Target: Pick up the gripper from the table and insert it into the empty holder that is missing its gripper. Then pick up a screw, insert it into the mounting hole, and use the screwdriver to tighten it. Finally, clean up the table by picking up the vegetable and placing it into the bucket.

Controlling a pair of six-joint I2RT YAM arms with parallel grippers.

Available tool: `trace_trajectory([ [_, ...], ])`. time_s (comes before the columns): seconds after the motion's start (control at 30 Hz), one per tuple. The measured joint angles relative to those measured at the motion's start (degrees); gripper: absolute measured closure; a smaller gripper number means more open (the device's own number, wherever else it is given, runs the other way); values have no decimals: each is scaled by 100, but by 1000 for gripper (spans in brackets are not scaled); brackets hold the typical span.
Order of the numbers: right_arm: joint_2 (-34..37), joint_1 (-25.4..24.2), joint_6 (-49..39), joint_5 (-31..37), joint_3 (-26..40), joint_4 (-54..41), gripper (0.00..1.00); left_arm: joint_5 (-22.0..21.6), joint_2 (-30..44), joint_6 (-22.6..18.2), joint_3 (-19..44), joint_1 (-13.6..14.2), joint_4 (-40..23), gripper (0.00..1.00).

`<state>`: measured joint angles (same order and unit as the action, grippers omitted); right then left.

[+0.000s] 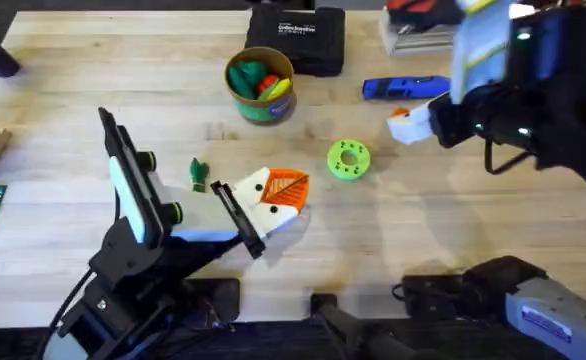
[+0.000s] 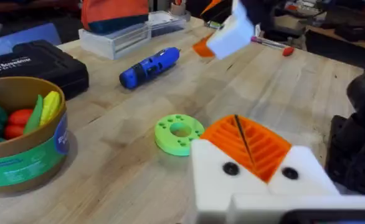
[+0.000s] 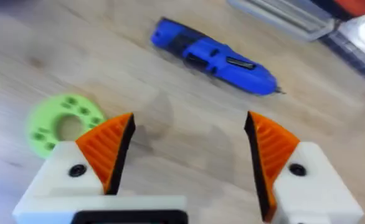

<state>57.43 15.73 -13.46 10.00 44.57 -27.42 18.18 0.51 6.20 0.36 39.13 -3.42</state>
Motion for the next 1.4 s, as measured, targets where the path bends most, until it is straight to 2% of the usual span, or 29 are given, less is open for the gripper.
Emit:
trace_trajectory([
  [0.07,-343,0,636,-430,28,-117,8,1,1,-7,0,0,0,969],
  [0.1,-501,0,879,-666,33,-145,7,2,0,-18,0,0,-1,893],
  [0.27,-965,0,1521,-1743,38,-175,7,2,2,-19,0,0,0,114],
  [0.3,-1000,0,1590,-1921,38,-177,7,-1,1,-11,0,0,0,43],
  [0.43,-1017,0,1757,-2405,38,-183,9,-147,0,-19,0,0,21,16],
  [0.57,-1017,0,1819,-2607,38,-177,9,-439,0,-20,2,0,545,15],
  [0.63,-1017,0,1824,-2650,38,-141,9,-606,-16,-20,51,0,493,15],
  [0.77,-1017,0,1927,-2706,38,171,9,-1092,74,-20,624,0,-573,15],
  [0.87,-1017,0,1980,-2730,38,439,8,-1643,494,-19,1553,0,-1484,15],
  [1.03,-1015,0,2038,-2747,38,599,8,-2947,1748,46,3300,-2,-3167,15],
  [1.17,-1017,0,2066,-2748,38,599,8,-3918,3002,538,4395,-117,-4477,15],
  [1.27,-1017,0,2075,-2748,38,601,8,-4178,3816,1129,4867,-407,-5144,15],
  [1.4,-1017,0,2076,-2750,38,601,8,-4037,4573,1746,5127,-933,-5555,15],
])
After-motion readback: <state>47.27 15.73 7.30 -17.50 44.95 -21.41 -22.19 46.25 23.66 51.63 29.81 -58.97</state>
